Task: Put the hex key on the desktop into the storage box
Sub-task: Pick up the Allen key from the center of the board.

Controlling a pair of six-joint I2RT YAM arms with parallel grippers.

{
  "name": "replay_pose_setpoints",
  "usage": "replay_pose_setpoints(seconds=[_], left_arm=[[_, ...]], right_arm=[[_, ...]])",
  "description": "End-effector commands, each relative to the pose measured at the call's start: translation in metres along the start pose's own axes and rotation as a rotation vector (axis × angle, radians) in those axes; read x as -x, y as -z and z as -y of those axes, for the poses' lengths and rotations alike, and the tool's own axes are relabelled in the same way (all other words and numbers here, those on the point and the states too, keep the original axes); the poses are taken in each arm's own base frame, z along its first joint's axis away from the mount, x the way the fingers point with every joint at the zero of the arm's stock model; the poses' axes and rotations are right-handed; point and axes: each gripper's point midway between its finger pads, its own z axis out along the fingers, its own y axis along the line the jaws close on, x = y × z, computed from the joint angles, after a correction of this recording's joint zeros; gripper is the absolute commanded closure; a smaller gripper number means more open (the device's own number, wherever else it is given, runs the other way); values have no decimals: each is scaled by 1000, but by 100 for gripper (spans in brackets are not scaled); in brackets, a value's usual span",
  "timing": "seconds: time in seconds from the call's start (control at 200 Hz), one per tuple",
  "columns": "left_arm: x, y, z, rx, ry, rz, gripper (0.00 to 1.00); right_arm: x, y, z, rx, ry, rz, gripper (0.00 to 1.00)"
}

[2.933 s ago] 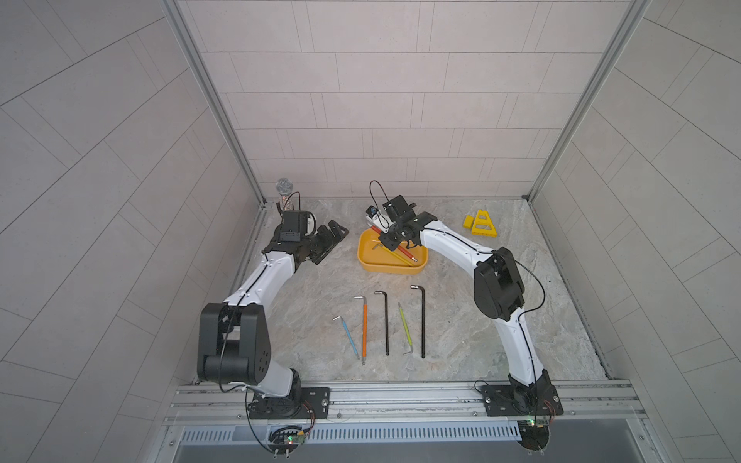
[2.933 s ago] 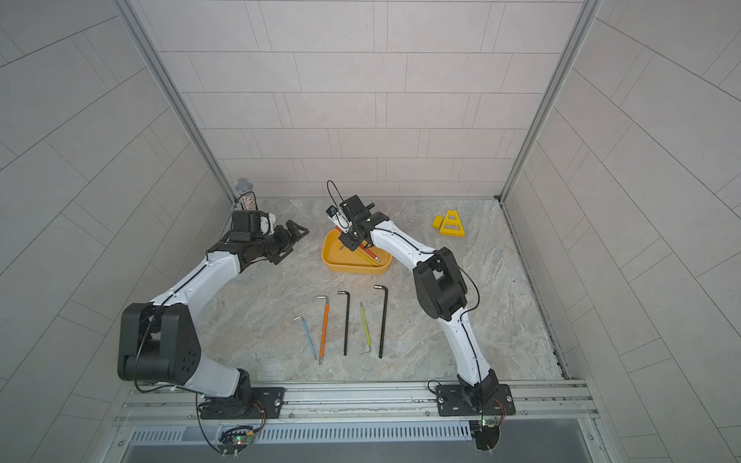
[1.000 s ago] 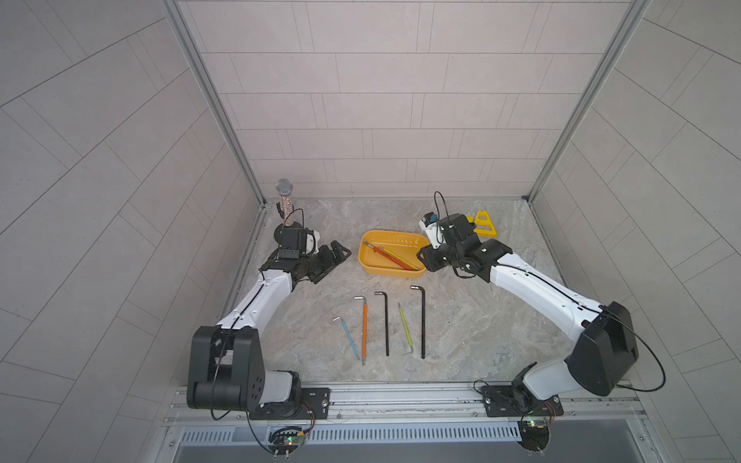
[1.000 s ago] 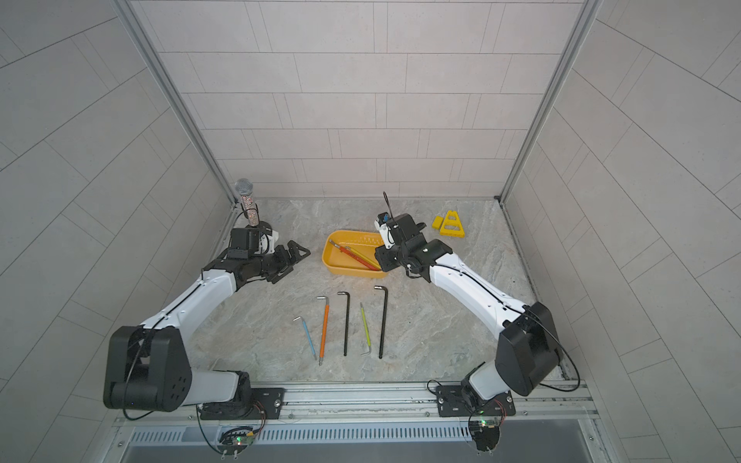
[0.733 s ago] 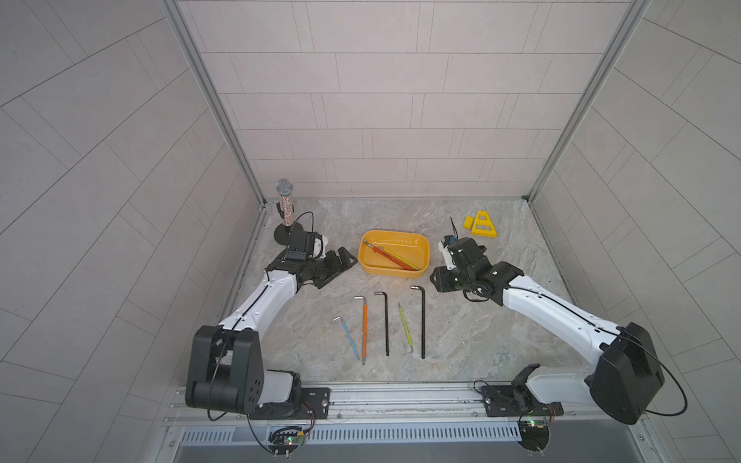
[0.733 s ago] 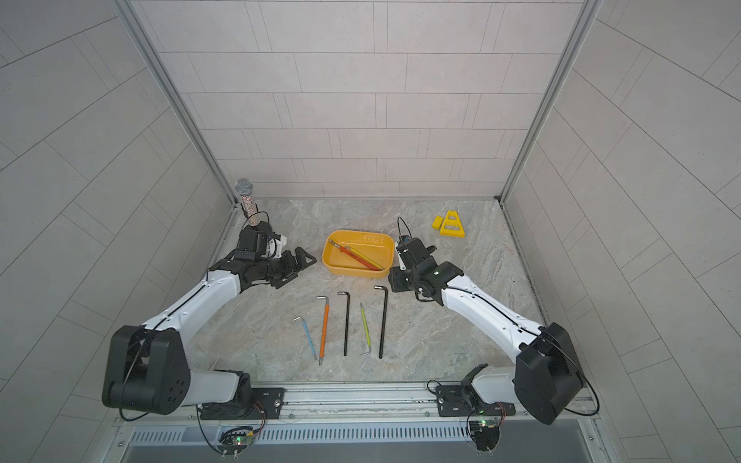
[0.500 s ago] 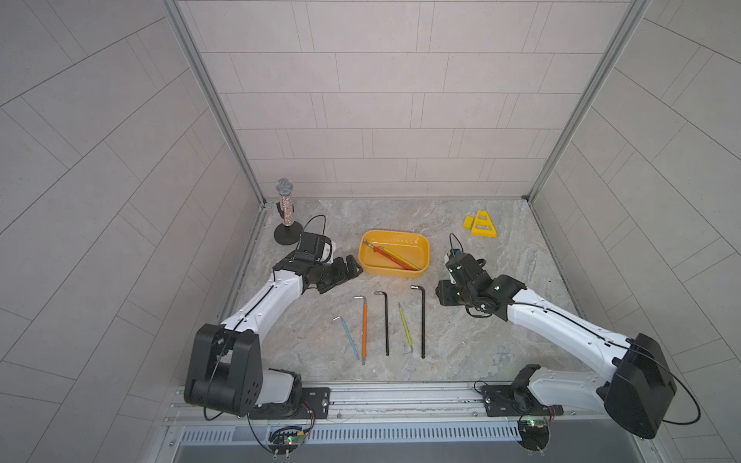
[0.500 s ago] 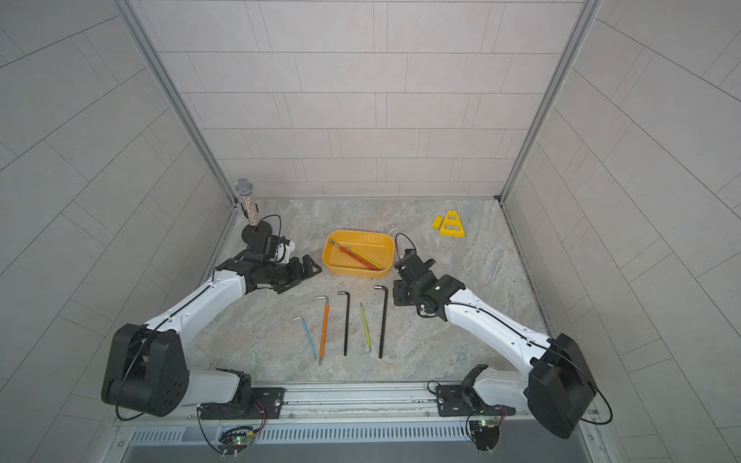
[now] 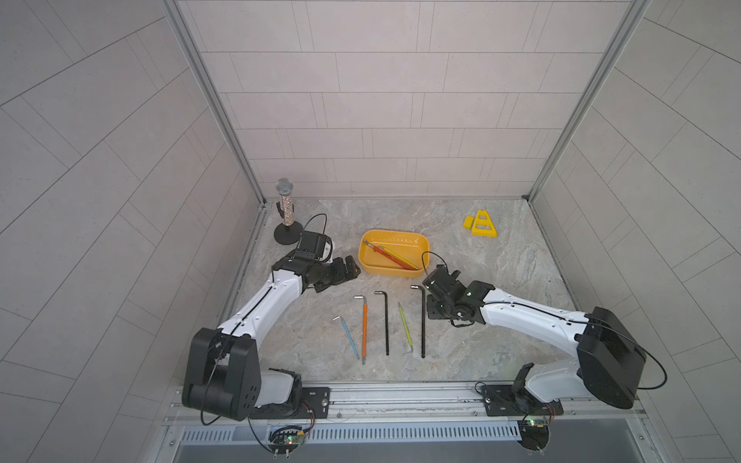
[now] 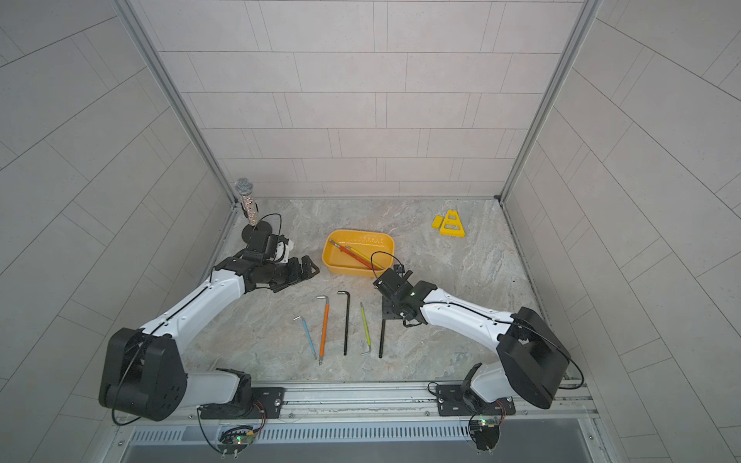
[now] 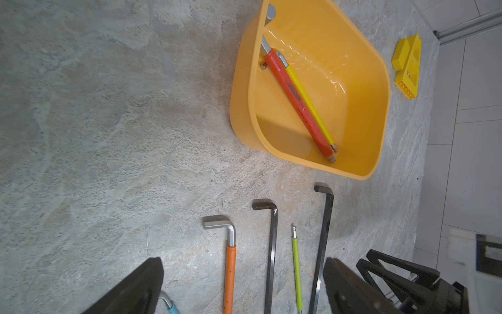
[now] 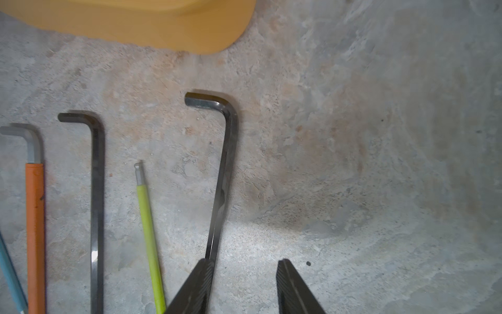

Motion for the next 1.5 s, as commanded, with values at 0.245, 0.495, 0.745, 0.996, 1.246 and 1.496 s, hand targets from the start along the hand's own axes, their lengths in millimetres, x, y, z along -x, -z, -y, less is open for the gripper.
replay_pose_setpoints(seconds=[0.245,0.495,0.745,0.996,1.246,1.496], left_arm=[[6,12,5,2,-30,34,0],[5,11,5,-1,-26,28,0],[6,11,8,-13,-24,30,0],[6,11,8,-14,-24,29,0],[6,11,8,-15,-26,30,0],[6,10,7,-14,-22,28,0]], right_arm=[[-10,-28,-19,-26,12,-59,59],[-18,-41,-15,-70,17,-84,60],[-28,-54,-19,-75,36,-112,61],[-38,-63,-18,-105,71,-127,68],[-44,-68,-16,-107,68,-139,79],[-40,-61,-18,-89,88,-118,91]])
